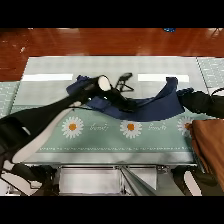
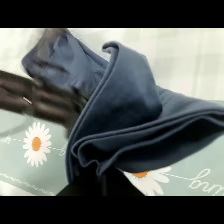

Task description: Fold the shirts.

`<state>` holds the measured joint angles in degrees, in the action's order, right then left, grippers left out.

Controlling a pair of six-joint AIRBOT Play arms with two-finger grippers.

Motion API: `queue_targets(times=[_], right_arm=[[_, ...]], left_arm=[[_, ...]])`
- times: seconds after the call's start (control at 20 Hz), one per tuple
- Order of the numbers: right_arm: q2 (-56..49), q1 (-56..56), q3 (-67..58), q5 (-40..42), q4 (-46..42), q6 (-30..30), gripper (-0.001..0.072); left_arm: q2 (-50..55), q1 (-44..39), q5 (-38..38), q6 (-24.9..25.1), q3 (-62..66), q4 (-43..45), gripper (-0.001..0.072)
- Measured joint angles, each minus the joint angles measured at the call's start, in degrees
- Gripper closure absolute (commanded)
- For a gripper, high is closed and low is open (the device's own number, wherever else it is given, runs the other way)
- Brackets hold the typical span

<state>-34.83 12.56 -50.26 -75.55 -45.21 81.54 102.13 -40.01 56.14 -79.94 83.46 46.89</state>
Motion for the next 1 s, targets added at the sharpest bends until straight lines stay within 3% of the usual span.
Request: queue_targets(times=[0.25, 0.45, 0.7, 1.0], right_arm=[[0.3, 0.0, 0.0, 0.2, 1.1, 0.0, 0.0688], [-0.9, -1.3, 0.0, 1.2, 2.3, 0.2, 0.0688], [-10.7, -14.3, -2.2, 10.7, 4.6, -0.1, 0.0688], [-38.1, -32.5, -21.0, 21.7, 7.5, -1.8, 0.0688]], left_arm=[[2.5, -1.3, 2.6, -0.4, 2.2, -1.4, 0.069], [-2.2, 6.6, 6.7, -0.4, 2.4, -0.9, 0.069], [-21.4, 23.2, 8.8, 0.5, -9.0, 3.7, 0.069], [-52.6, 45.0, 9.8, 2.8, -34.6, 5.8, 0.069]])
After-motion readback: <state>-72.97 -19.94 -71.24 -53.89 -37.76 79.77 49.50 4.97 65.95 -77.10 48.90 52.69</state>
